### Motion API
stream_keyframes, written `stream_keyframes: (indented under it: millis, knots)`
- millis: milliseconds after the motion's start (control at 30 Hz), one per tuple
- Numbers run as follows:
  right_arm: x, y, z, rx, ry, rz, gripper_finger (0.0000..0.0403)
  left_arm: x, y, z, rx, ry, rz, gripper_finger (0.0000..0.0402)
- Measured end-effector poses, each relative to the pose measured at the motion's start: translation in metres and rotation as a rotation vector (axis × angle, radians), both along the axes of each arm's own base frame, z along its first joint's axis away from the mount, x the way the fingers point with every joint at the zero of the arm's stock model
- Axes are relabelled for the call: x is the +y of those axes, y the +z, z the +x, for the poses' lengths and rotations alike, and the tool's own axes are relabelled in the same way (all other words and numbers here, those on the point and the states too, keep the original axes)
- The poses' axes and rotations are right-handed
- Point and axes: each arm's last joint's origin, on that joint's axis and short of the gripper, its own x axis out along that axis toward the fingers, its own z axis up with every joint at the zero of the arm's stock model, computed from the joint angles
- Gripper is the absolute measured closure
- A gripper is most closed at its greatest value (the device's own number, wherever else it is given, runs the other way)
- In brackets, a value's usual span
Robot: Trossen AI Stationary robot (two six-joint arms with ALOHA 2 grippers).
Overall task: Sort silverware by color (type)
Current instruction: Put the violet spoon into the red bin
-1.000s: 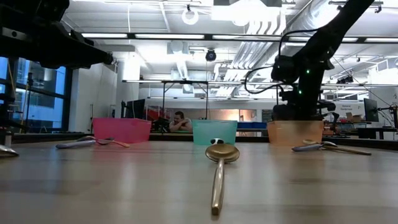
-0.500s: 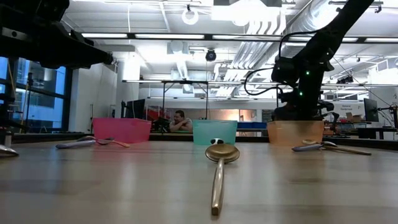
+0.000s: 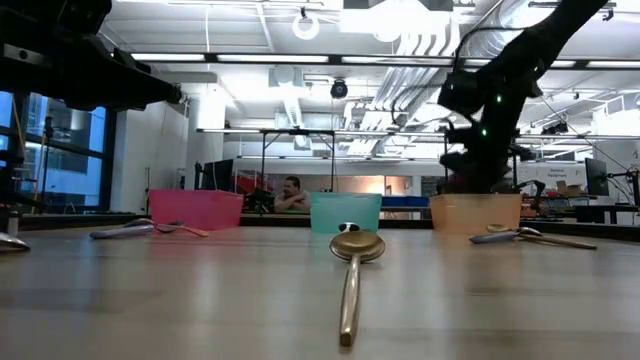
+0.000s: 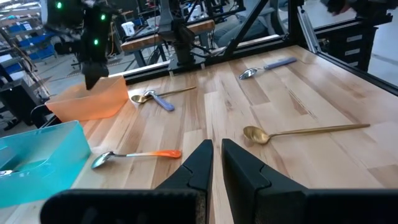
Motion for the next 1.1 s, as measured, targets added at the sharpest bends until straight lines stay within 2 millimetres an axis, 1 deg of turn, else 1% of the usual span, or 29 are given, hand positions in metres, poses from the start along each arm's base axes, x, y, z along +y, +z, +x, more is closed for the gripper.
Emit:
stream_keyframes:
  millis: [100, 200, 267, 333, 500, 600, 667, 767, 933, 1000, 1100]
  knots:
    - [0.015, 0.013, 0.007, -0.022, 0.058, -0.059, 0.0338, 0.000, 0.000, 0.000, 0.000, 0.000, -0.001, 0.0378]
    - [0.034, 0.021, 0.018, -0.063, 0.134, -0.103, 0.0369, 0.000, 0.000, 0.000, 0.000, 0.000, -0.001, 0.0378]
    - [0.047, 0.023, 0.026, -0.123, 0.197, -0.139, 0.0391, 0.000, 0.000, 0.000, 0.000, 0.001, -0.006, 0.0378]
    - [0.061, 0.020, 0.033, -0.186, 0.262, -0.170, 0.0398, 0.000, 0.000, 0.000, -0.001, 0.002, -0.015, 0.0378]
    - [0.097, 0.005, 0.045, -0.381, 0.392, -0.215, 0.0394, 0.000, 0.000, 0.000, 0.000, 0.003, -0.016, 0.0378]
    - [0.119, -0.004, 0.047, -0.499, 0.465, -0.212, 0.0400, 0.000, 0.000, 0.000, 0.000, 0.003, -0.016, 0.0378]
    - [0.133, -0.010, 0.046, -0.545, 0.509, -0.180, 0.0402, 0.000, 0.000, 0.000, 0.000, 0.003, -0.017, 0.0378]
    - [0.153, -0.016, 0.045, -0.559, 0.581, -0.112, 0.0399, 0.000, 0.000, 0.000, -0.001, 0.003, -0.017, 0.0378]
    - [0.183, -0.023, 0.040, -0.501, 0.705, -0.048, 0.0387, 0.000, 0.000, 0.000, 0.000, 0.002, -0.016, 0.0378]
    - [0.191, -0.026, 0.038, -0.482, 0.727, -0.023, 0.0376, 0.000, 0.000, 0.000, 0.000, 0.002, -0.016, 0.0378]
    - [0.197, -0.029, 0.034, -0.452, 0.728, 0.012, 0.0352, 0.000, 0.000, 0.000, 0.000, 0.003, -0.016, 0.0378]
